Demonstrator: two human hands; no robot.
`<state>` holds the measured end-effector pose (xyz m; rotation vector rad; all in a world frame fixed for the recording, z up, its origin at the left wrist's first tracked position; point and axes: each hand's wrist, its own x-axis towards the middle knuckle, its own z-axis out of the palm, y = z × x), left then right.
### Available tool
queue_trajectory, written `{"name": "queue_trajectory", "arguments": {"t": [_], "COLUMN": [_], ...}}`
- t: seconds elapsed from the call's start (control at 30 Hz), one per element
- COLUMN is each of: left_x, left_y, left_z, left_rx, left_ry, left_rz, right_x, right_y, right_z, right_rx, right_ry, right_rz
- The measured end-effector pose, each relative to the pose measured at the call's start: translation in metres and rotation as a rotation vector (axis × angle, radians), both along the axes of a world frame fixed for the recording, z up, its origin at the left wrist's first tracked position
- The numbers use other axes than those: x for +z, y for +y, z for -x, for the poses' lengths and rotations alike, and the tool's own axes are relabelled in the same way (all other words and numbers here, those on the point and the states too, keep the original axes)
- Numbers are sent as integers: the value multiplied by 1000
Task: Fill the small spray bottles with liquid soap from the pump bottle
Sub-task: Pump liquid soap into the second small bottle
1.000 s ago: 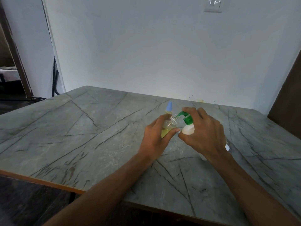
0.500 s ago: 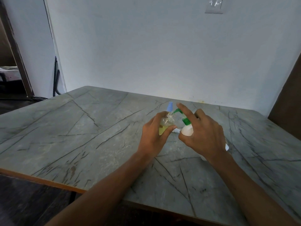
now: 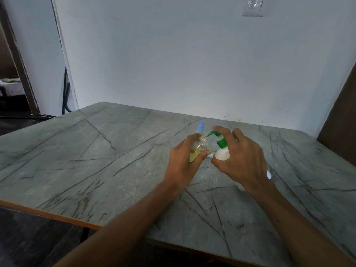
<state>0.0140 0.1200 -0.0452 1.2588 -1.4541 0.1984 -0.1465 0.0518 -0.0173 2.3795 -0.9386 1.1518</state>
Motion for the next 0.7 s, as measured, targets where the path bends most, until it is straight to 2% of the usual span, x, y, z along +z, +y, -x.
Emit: {"name": "queue_trajectory", "arguments": {"t": [0.33, 0.5, 0.7], "left_x": [-1, 0, 1], "left_y": [-1, -1, 0], "left_z": [2, -3, -1], "left_rx": [-10, 5, 6], "left_ry": [-26, 21, 43], "left_rz": [-17, -22, -27], "right_x": [-2, -3, -2], "right_y": [1, 5, 4], "right_z": [1, -2, 2], "right_rx": [-5, -83, -61], "right_ry": [-36, 13, 19], "right_rz": [15, 12, 57]}}
